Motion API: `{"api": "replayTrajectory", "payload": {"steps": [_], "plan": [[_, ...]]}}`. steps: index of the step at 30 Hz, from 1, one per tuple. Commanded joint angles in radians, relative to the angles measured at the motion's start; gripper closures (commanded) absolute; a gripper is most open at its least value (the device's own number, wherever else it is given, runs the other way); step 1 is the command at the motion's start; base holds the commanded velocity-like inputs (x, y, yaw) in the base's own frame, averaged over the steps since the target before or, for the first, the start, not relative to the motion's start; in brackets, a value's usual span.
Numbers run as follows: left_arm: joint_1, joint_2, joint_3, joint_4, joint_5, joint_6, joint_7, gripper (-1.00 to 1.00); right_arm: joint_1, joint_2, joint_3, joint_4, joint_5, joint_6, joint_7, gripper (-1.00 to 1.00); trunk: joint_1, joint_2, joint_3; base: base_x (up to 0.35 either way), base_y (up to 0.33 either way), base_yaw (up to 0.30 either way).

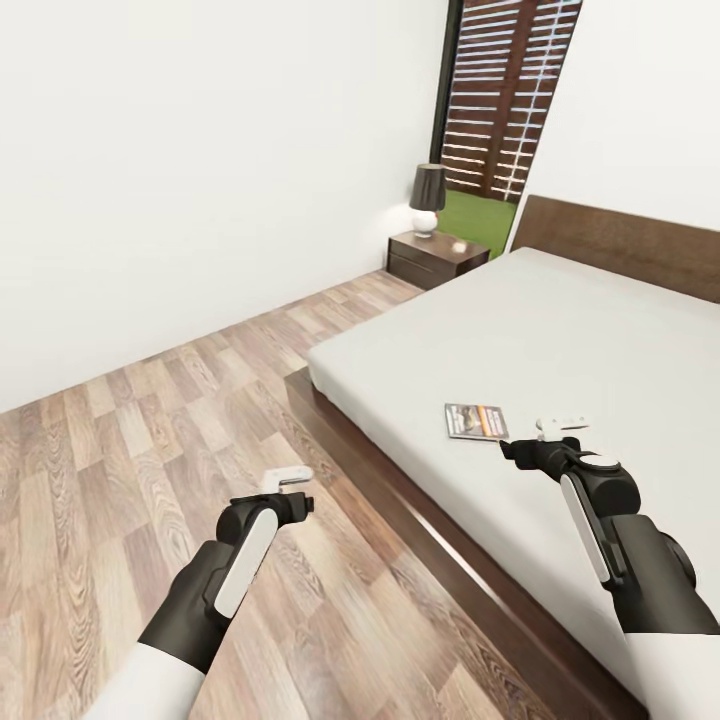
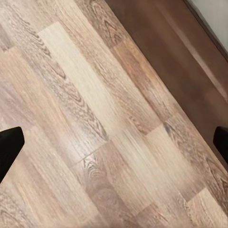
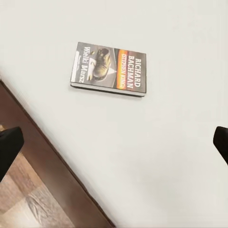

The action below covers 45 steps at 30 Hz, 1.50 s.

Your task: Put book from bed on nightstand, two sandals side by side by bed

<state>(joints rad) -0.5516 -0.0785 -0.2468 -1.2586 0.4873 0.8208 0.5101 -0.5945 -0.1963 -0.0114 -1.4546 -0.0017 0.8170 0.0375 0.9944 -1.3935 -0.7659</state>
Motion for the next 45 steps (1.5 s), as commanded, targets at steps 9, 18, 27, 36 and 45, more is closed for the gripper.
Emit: {"api": "replayTrajectory", "payload": {"steps": [9,18,27,36,45], "plan": [[-0.001,0.000,-0.003,-0.001,0.009,0.000,0.007,-1.00,-0.001,0.000,-0.001,0.006,0.001,0.004,0.001,-1.00,0.000,0.000,-0.001,0.130,0.264,-0.005],[-0.001,0.000,-0.005,0.012,0.008,0.000,0.017,-1.00,-0.001,0.000,-0.008,0.015,0.000,-0.009,-0.002,-1.00,0.000,0.000,-0.001,0.291,0.144,0.000],[-0.001,-0.001,-0.012,0.033,0.005,0.000,0.019,-1.00,0.000,0.001,-0.014,0.014,-0.002,-0.011,-0.001,-1.00,0.000,0.000,-0.001,0.333,0.010,0.000],[-0.001,0.000,-0.012,0.034,-0.002,0.000,0.014,-1.00,0.000,0.000,-0.014,0.012,-0.001,-0.001,-0.001,-1.00,0.000,0.000,-0.001,0.334,0.000,0.000],[0.036,0.006,-0.012,-0.053,-0.003,-0.005,0.014,-1.00,0.000,0.000,-0.014,0.015,0.000,0.000,-0.001,-1.00,0.000,0.000,-0.001,0.098,0.000,0.000]]}}
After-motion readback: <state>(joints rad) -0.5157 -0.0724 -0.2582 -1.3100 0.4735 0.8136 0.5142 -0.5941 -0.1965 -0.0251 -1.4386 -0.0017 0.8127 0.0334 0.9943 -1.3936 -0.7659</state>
